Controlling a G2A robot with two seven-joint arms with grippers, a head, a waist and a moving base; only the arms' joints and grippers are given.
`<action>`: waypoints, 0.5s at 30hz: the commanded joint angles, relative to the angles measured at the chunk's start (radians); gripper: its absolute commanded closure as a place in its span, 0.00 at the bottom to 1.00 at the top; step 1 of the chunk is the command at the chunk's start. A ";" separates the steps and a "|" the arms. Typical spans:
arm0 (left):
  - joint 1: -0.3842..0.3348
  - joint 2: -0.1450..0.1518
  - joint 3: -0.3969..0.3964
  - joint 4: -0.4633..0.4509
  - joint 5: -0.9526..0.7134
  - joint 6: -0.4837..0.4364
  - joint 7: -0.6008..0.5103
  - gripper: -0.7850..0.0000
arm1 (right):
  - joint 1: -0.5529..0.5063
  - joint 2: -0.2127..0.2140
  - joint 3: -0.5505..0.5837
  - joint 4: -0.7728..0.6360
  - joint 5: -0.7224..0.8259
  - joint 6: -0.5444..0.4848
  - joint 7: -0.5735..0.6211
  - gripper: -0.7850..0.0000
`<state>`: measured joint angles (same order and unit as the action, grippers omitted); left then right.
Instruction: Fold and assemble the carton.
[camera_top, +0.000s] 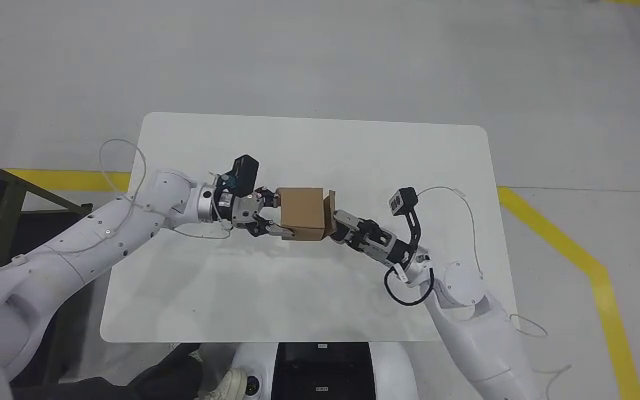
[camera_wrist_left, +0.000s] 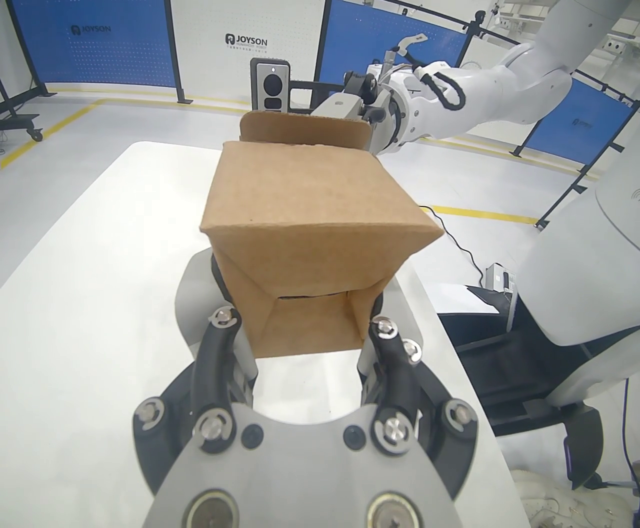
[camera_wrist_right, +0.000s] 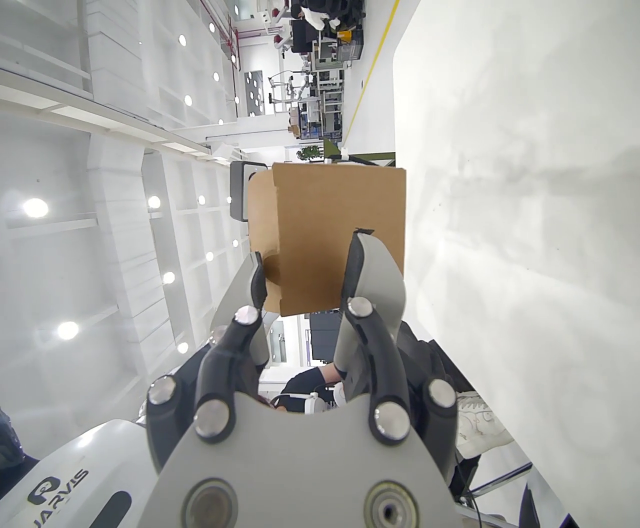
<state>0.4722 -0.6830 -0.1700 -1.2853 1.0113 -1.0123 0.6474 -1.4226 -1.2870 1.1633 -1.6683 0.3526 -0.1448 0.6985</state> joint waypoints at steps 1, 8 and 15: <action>0.000 0.001 0.000 0.000 0.001 0.000 0.002 0.50 | -0.001 0.001 -0.002 -0.004 -0.003 0.001 -0.003 0.60; 0.002 0.000 0.000 0.003 0.007 0.000 0.000 0.50 | -0.006 0.004 -0.008 -0.014 -0.028 0.004 -0.018 0.63; 0.001 -0.001 0.000 0.010 0.003 0.000 -0.002 0.50 | -0.003 0.006 -0.013 -0.012 -0.043 0.004 -0.041 0.63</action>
<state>0.4733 -0.6836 -0.1700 -1.2767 1.0149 -1.0123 0.6463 -1.4257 -1.2816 1.1498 -1.6801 0.3095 -0.1395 0.6587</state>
